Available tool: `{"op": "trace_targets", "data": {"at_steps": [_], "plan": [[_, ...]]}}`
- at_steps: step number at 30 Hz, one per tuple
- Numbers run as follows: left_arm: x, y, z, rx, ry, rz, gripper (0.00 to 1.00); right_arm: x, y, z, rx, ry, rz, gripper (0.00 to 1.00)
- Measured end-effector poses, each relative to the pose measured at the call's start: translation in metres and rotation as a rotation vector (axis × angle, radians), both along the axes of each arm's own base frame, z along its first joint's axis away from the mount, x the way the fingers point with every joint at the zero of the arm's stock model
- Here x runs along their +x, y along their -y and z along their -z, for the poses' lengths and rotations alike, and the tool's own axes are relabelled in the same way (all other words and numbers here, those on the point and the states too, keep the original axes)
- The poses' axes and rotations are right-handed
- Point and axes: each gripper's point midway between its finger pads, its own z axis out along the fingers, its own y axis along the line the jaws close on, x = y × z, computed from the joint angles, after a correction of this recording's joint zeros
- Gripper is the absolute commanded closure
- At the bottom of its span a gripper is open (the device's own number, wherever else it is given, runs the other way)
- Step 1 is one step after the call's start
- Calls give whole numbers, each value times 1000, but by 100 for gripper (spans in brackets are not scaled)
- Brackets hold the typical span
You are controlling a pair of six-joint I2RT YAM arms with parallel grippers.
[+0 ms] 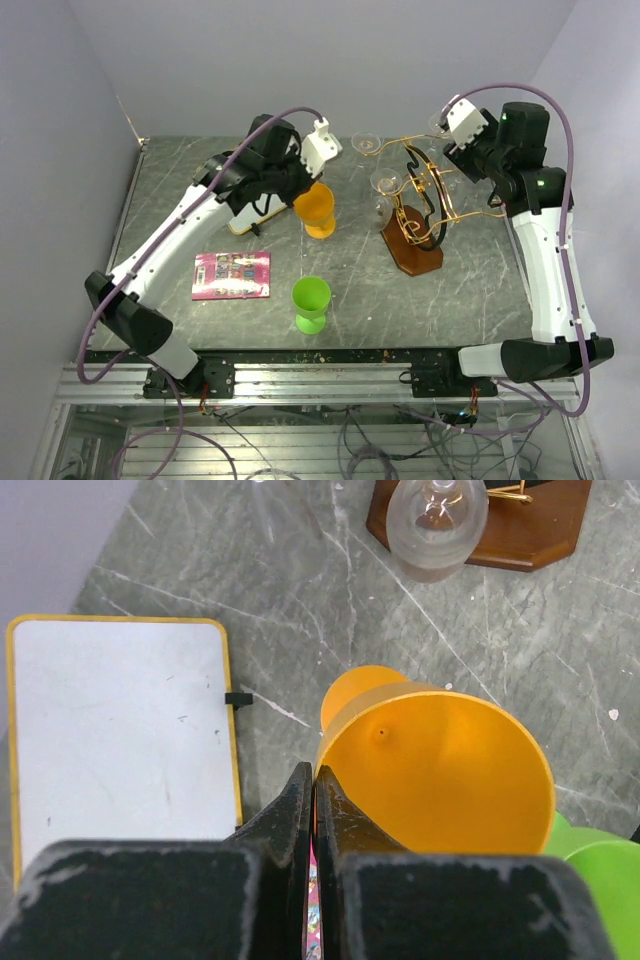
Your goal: Place the wine glass upside down on the wine glass rack
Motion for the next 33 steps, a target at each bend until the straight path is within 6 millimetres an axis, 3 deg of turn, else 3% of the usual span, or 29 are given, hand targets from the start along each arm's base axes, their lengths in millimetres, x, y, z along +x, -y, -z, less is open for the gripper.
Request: {"op": "trace_targets", "data": {"at_steps": [4,9,11,16,23,33], "plan": [[-2,-21,-17,-29,26,-14,93,1,4,-12,57,32,21,36],[1,-57,-36,-93,42,-68,93,6,4,-27,133,72,37,14],[-1,-70,-43,-128,40,-89,93,11,-1,-35,169,88,27,10],[-5,-96,-65,-234,52,-141,93,18,-21,-50,273,113,-48,8],[-7,-121,-108,-404,106,-227,93,18,-70,-59,480,81,-243,8],[-5,-121,-145,-576,131,-288,93,6,-134,-63,762,-46,-505,12]]}}
